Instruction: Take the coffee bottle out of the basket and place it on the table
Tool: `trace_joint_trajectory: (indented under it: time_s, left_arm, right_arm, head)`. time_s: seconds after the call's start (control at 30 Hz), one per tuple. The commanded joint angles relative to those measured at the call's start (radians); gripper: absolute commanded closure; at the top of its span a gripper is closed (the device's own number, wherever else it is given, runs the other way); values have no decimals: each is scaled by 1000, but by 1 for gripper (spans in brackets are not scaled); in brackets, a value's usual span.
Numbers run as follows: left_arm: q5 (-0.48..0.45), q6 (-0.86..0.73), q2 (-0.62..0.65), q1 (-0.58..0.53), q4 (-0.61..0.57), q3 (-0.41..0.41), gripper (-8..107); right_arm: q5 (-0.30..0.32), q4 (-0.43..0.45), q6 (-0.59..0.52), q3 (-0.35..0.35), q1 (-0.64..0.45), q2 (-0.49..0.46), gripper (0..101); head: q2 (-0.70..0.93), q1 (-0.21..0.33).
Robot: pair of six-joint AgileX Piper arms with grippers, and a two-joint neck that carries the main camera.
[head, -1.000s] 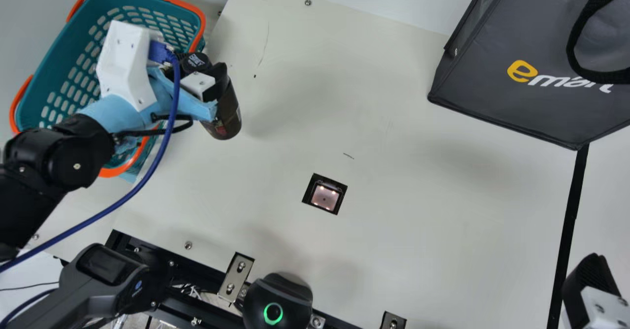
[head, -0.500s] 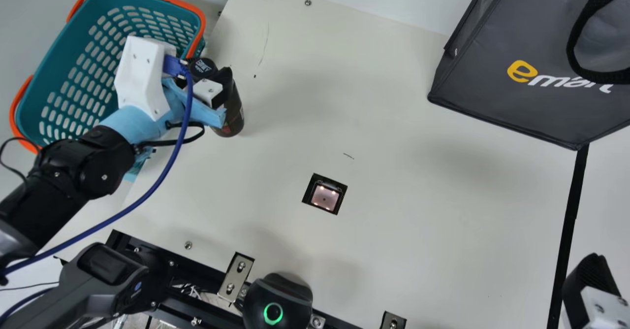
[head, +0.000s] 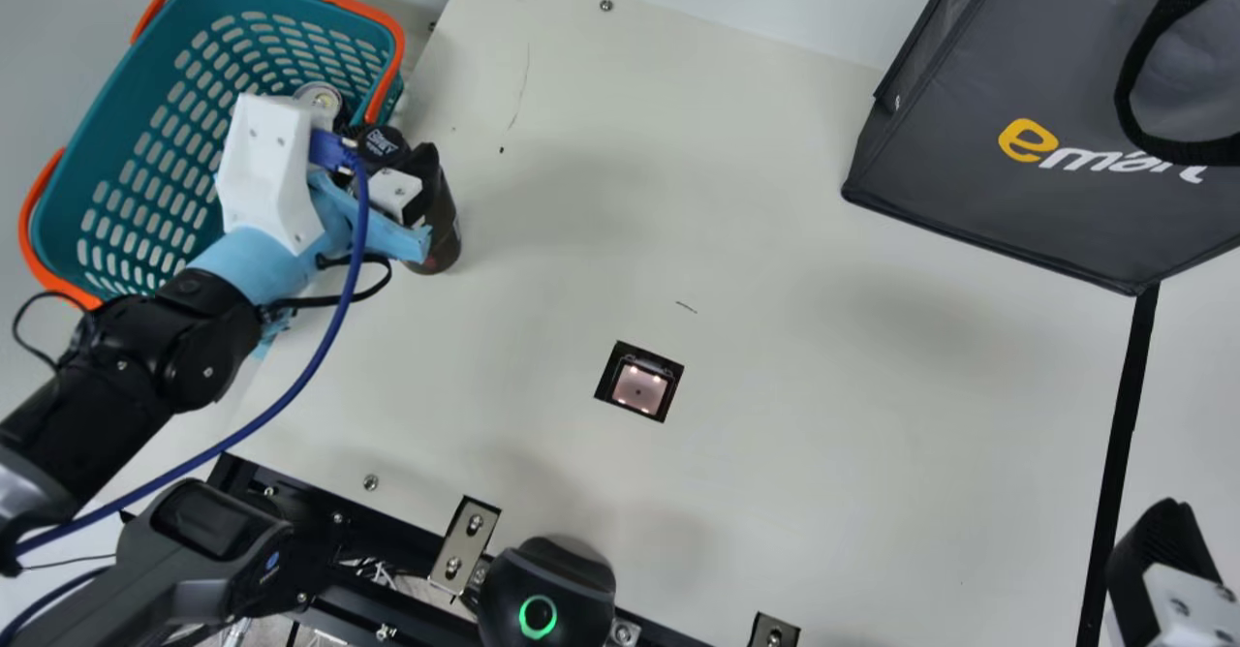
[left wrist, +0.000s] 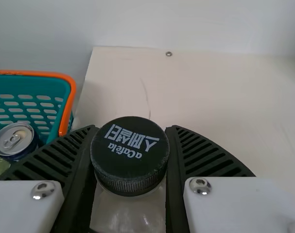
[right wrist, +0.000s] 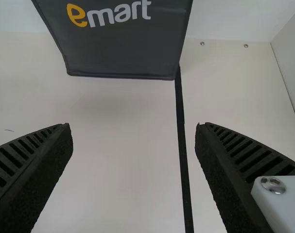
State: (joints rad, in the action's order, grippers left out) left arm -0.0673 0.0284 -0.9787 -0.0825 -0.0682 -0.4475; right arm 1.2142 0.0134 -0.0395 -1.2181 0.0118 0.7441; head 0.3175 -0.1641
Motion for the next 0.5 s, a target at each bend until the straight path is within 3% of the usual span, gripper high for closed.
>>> trace_joint_trajectory:
  time_s: [0.0,0.47]
  left_arm:
    - [-6,13,8,2,16,6,89]
    - [-49,144,54,-23,124,29,89]
  right_arm:
    - [0,0,0,0,0,0,10]
    - [0,0,0,0,0,0,10]
  head:
    - [4,26]
    - [4,26]
